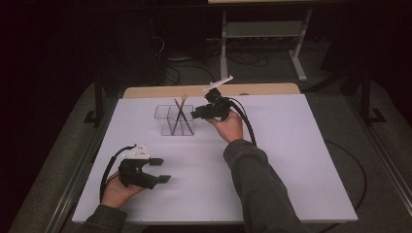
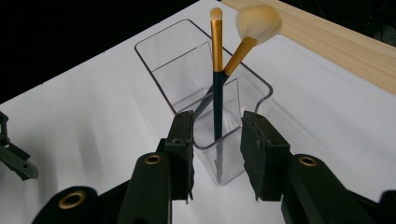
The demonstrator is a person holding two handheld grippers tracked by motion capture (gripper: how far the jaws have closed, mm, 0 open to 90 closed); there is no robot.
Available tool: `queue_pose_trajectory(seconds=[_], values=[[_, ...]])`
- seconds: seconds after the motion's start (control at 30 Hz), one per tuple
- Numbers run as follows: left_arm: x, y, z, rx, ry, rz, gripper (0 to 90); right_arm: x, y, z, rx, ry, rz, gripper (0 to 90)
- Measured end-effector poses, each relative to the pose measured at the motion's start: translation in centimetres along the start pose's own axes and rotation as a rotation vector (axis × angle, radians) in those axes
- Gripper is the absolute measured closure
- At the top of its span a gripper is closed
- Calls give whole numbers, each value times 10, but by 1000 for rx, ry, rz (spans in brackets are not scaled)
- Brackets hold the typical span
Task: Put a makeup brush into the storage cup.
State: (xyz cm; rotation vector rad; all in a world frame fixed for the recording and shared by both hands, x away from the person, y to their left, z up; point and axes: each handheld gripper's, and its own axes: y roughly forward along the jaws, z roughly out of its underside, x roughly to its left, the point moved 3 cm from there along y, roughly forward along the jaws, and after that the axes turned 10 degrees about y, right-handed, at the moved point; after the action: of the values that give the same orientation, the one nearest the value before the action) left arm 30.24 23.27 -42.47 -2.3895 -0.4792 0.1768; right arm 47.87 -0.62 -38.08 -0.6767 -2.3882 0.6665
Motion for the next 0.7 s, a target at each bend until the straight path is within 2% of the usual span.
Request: queue_pose_trajectory(seconds=[0.2, 0.43, 0.5, 0.7], values=[[0, -1, 1, 6, 10, -4, 290, -3, -7, 1, -15, 13, 6, 604], [0, -2, 1, 7, 12, -5, 288, -4, -12, 4, -15, -5, 15, 568], [1, -3, 1, 13, 20, -7, 288, -3, -14, 5, -19, 3, 14, 557], [2, -4, 1, -6, 3, -15, 284, -1, -20, 6, -25, 6, -1, 517]])
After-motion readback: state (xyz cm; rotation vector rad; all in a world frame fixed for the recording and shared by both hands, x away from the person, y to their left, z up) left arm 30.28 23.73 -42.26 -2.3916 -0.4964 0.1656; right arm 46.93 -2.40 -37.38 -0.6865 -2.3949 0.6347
